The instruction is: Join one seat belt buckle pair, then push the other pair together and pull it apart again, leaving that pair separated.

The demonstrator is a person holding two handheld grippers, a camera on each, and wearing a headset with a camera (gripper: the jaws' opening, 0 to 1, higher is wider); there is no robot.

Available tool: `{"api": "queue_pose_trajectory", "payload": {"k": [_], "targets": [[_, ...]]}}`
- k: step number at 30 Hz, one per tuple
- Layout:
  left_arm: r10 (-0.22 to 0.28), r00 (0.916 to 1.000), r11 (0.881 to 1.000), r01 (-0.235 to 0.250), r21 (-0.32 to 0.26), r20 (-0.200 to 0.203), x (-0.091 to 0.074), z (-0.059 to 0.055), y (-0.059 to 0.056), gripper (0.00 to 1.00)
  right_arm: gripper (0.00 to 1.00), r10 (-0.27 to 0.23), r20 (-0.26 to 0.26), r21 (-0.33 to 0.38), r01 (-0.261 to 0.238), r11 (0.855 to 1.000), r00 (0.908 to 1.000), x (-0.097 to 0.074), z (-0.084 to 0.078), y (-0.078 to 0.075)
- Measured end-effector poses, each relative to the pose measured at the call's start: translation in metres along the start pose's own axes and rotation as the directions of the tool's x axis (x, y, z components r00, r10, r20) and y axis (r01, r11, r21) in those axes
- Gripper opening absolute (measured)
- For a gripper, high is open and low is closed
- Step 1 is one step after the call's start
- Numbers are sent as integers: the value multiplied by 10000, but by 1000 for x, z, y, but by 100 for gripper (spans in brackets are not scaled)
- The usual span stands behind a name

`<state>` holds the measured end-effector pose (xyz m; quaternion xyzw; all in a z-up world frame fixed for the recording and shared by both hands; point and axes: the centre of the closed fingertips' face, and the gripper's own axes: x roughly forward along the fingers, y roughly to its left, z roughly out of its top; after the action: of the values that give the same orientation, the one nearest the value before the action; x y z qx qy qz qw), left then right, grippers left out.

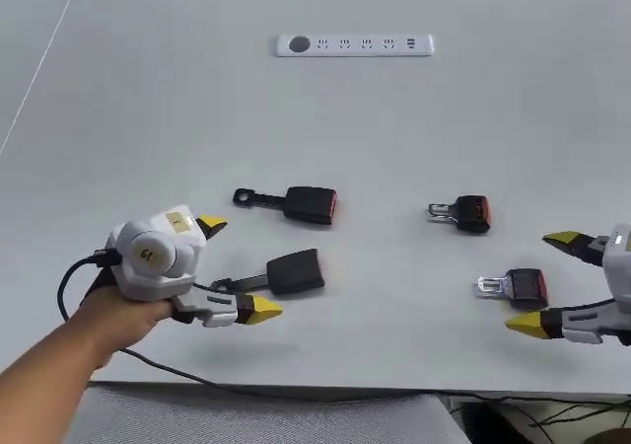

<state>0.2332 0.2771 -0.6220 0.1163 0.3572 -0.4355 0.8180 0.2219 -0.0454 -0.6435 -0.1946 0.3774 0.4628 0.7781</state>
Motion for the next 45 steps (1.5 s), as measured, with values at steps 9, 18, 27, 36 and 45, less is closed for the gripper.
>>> {"api": "queue_pose_trajectory", "payload": {"k": [9, 18, 27, 36, 45], "targets": [[-618, 9963, 9973, 640, 353, -598, 22, -6, -10, 89, 75, 717, -568, -383, -740, 9965, 9958, 1, -13, 4], [-1198, 9850, 9894, 1289, 673, -1245, 43, -19, -19, 83, 67, 1365, -992, -548, -1424, 9883, 9857, 2, -23, 6], [-1422, 9768, 9825, 1589, 970, -1602, 49, -24, -20, 80, 60, 1721, -1392, -804, -1844, 9796, 9752, 6, -29, 5], [-1605, 9714, 9692, 1887, 1585, -1750, 52, -23, -22, 71, 52, 1879, -1063, -583, -1948, 9791, 9764, 7, -27, -3], [-2021, 9610, 9350, 2466, 2547, -1886, 50, -17, -22, 47, 37, 2140, -1007, -1038, -2241, 9690, 9716, 7, -27, 2]]}}
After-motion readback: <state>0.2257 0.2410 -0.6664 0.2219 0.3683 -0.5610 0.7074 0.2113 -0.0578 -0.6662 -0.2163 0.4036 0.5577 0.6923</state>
